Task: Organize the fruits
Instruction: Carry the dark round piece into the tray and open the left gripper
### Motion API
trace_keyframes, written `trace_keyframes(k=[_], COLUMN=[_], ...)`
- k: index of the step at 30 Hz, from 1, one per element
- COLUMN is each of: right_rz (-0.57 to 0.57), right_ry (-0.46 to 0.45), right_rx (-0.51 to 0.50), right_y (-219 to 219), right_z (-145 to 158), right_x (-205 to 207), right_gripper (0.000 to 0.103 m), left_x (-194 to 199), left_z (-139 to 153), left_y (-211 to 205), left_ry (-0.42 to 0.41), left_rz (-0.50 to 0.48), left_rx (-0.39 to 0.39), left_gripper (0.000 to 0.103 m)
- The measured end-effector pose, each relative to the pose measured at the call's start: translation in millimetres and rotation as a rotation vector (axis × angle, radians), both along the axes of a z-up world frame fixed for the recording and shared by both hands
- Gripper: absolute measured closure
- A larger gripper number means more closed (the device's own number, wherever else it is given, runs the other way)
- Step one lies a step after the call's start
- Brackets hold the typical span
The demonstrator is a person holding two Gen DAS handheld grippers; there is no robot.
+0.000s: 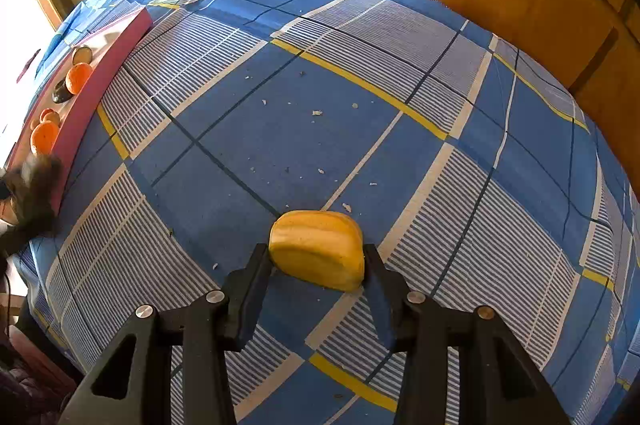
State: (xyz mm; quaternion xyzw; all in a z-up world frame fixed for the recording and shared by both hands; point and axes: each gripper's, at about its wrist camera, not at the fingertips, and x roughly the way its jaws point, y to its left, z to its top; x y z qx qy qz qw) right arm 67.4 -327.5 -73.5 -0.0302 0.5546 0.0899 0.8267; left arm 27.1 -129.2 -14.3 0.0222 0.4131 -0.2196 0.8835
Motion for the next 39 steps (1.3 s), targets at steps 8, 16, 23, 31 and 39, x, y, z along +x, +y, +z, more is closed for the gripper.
trace_keyframes(k=[8, 16, 23, 31, 39], right_rz=[-0.003, -0.004, -0.01, -0.01, -0.009], right_ry=[0.0, 0.0, 0.001, 0.001, 0.001], right_rx=[-0.003, -0.002, -0.002, -0.002, -0.003], right_y=[1.4, 0.6, -0.1, -0.1, -1.0], right_z=[-0.6, -0.8, -0.7, -0.4, -0.5], right_x=[-1.0, -0.6, -0.2, -0.4, 0.1], right_gripper=[0.057, 0.057, 0.057, 0.057, 0.057], left_x=[24.7, 31.9, 43.7, 77.8, 111.2], left_z=[20.0, 21.4, 15.9, 2.8, -15.4], left_y=[106.5, 211.1, 236.9, 234.5, 233.4], left_ry=[0.048, 0.078, 0.099, 0.151, 0.182], left_rz=[0.267, 0.535, 0.577, 0.578, 0.602], left_rx=[-0.128, -0.2, -0.225, -0.25, -0.195], left_gripper=[0.052, 0.052, 0.052, 0.052, 0.052])
